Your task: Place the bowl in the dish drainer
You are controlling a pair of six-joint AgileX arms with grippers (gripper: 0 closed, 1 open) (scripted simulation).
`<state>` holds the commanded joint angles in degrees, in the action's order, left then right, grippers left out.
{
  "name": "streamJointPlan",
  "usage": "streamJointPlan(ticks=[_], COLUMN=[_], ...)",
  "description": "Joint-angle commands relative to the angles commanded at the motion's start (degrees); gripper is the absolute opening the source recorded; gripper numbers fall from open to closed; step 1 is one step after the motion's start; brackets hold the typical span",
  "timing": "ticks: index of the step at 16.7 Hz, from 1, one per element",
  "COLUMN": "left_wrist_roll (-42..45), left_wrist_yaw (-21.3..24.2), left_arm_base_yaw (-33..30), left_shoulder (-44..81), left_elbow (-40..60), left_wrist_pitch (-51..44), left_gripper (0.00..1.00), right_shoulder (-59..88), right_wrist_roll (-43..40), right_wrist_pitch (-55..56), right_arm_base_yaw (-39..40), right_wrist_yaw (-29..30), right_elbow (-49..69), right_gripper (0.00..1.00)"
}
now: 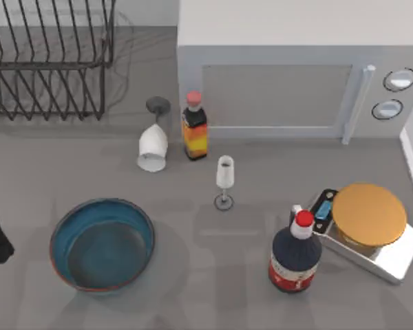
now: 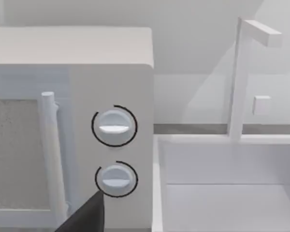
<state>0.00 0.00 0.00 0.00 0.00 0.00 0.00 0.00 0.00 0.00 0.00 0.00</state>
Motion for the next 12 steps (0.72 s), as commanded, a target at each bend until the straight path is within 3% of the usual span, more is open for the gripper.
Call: streamJointPlan(ticks=[6, 12], left_wrist_roll=[-2.93, -12.82], left_wrist_yaw=[0.07, -0.12], left_arm_base_yaw=[-2.93, -12.83], left_shoulder=[6.06, 32.73], left_elbow=[5.96, 27.95], left_wrist_pitch=[-5.08, -23.44], left_gripper=[1.0, 1.0], right_shoulder=[0.0, 0.0], right_wrist_roll=[0.0, 0.0], right_wrist_pitch=[0.0, 0.0], right_arm_base_yaw=[0.0, 0.0], right_wrist_yaw=[0.0, 0.0], right_elbow=[0.0, 0.0], right_gripper=[1.0, 1.0])
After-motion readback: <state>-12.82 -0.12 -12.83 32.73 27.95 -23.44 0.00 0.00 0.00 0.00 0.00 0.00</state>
